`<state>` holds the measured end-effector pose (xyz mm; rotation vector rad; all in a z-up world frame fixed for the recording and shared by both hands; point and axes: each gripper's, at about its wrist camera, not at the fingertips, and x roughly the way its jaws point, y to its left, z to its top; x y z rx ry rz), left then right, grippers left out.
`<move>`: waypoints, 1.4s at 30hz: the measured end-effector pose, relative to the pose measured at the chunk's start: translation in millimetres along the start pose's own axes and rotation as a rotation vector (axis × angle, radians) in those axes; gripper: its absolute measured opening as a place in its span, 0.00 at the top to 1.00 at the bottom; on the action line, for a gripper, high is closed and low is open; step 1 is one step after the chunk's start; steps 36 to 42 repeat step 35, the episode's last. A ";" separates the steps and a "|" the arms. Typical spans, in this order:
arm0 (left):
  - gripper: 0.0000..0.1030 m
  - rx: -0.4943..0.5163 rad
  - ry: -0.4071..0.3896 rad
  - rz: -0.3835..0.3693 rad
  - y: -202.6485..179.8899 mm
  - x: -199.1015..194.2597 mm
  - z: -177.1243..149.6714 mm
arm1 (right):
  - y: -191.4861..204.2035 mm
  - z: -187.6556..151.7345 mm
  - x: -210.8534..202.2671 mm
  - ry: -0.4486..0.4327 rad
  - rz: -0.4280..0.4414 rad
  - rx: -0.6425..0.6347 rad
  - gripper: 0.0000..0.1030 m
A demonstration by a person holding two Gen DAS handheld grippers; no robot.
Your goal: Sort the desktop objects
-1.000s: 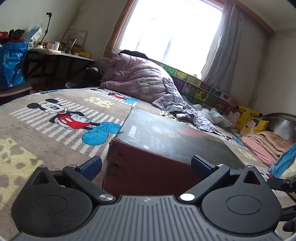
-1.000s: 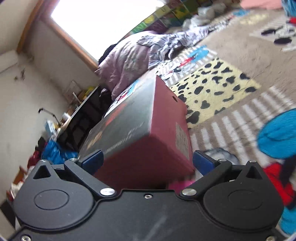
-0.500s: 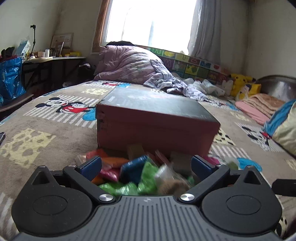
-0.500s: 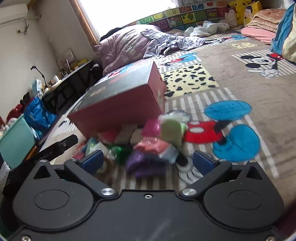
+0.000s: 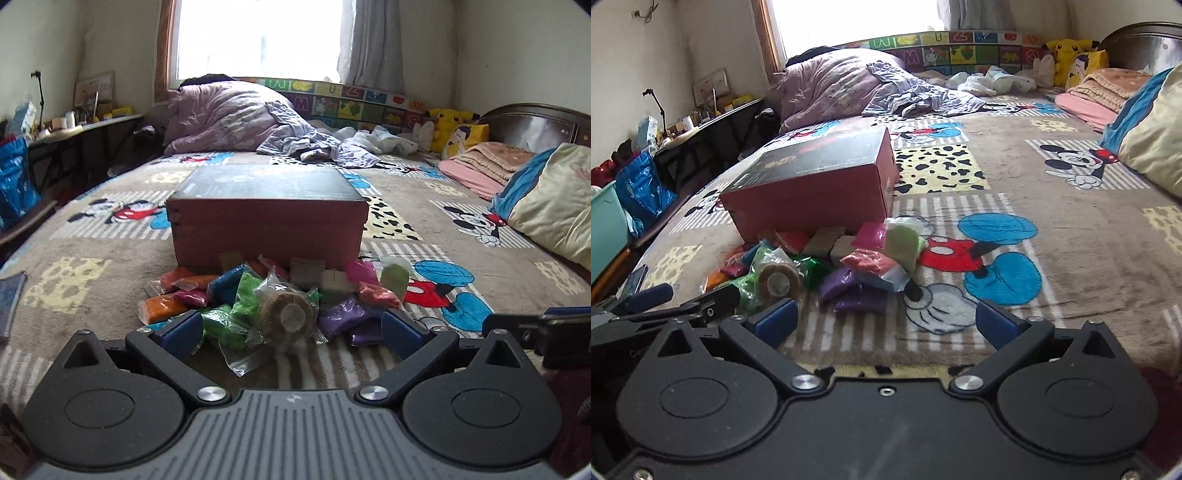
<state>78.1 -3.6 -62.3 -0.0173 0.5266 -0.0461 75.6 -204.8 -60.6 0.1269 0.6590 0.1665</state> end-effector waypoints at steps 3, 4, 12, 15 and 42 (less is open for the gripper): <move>0.00 0.026 -0.008 0.028 -8.1 -13.5 2.0 | 2.5 -3.2 -9.0 0.015 -0.006 -0.007 0.00; 0.00 0.032 -0.008 0.031 -10.0 -17.9 2.5 | 2.8 -4.2 -12.1 0.017 -0.008 -0.007 0.00; 0.00 0.090 -0.016 0.058 -20.6 -50.8 5.5 | 6.7 -10.9 -35.2 0.024 -0.020 -0.019 0.00; 0.00 0.105 -0.028 0.076 -22.2 -61.6 6.0 | 10.8 -12.2 -45.1 0.014 -0.016 -0.035 0.00; 0.00 0.063 -0.035 0.030 -10.7 -86.8 4.9 | 30.0 -10.4 -75.5 -0.005 0.025 -0.092 0.00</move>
